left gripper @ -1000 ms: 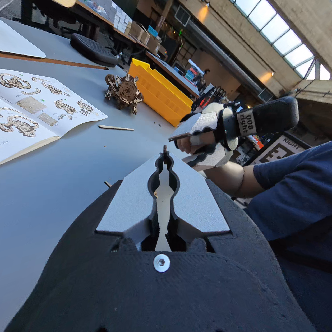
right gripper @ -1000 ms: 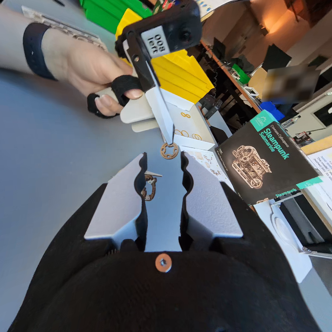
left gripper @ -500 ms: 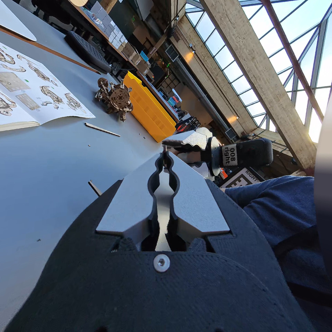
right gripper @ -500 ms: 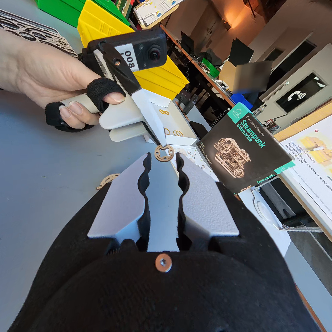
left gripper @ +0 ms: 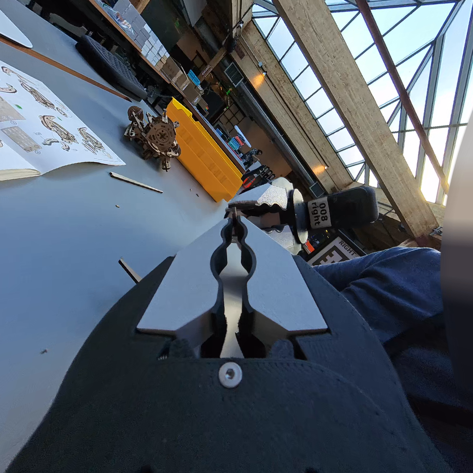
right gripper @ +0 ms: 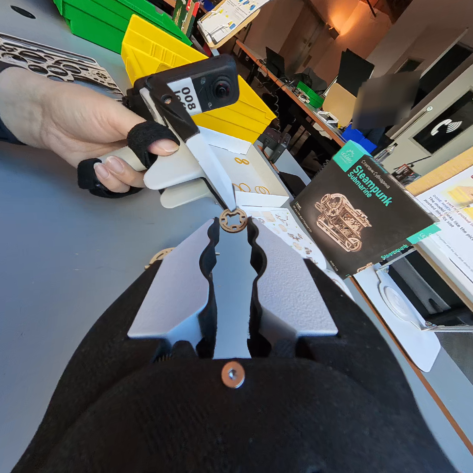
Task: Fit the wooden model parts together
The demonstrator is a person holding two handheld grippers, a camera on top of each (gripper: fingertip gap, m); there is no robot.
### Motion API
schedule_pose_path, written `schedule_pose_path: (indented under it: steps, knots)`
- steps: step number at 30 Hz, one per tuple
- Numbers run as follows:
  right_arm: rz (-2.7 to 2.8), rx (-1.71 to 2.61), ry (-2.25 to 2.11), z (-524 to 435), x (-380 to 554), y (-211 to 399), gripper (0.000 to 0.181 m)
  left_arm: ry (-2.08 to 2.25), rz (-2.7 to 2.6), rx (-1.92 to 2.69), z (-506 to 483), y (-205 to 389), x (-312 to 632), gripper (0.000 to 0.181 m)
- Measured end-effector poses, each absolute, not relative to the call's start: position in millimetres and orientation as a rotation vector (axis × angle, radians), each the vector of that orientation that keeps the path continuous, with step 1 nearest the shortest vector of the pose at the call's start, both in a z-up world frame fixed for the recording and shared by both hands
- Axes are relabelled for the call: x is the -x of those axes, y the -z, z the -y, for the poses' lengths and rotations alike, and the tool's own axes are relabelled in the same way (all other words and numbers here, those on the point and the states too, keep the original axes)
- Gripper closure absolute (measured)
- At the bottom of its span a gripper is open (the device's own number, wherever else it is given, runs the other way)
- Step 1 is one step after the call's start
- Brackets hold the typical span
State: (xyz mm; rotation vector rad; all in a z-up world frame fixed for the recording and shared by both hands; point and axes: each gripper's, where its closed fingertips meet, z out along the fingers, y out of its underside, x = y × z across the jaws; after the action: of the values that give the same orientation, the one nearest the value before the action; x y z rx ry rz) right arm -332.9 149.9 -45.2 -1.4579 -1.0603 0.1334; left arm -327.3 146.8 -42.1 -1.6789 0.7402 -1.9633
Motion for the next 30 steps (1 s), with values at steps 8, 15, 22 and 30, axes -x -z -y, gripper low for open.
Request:
schedule_pose_path:
  steps: [8, 15, 22, 30]
  knots:
    - [1.134, 1.664, -0.49, -140.5, 307.7, 69.3, 0.161, 1.419, -1.275, 1.6, -137.7, 67.1, 340.0, 0.17]
    - [1.267, 1.731, -0.488, -131.1, 319.8, 91.7, 0.161, 1.13, -1.541, 1.61, -129.3, 108.1, 337.8, 0.164]
    - [1.372, 1.775, -0.462, -130.9, 329.9, 97.4, 0.161, 1.075, -1.587, 1.535, -125.2, 111.5, 330.5, 0.171]
    - [1.418, 1.791, -0.488, -131.5, 331.4, 106.0, 0.161, 1.066, -1.612, 1.515, -123.5, 117.0, 326.4, 0.18]
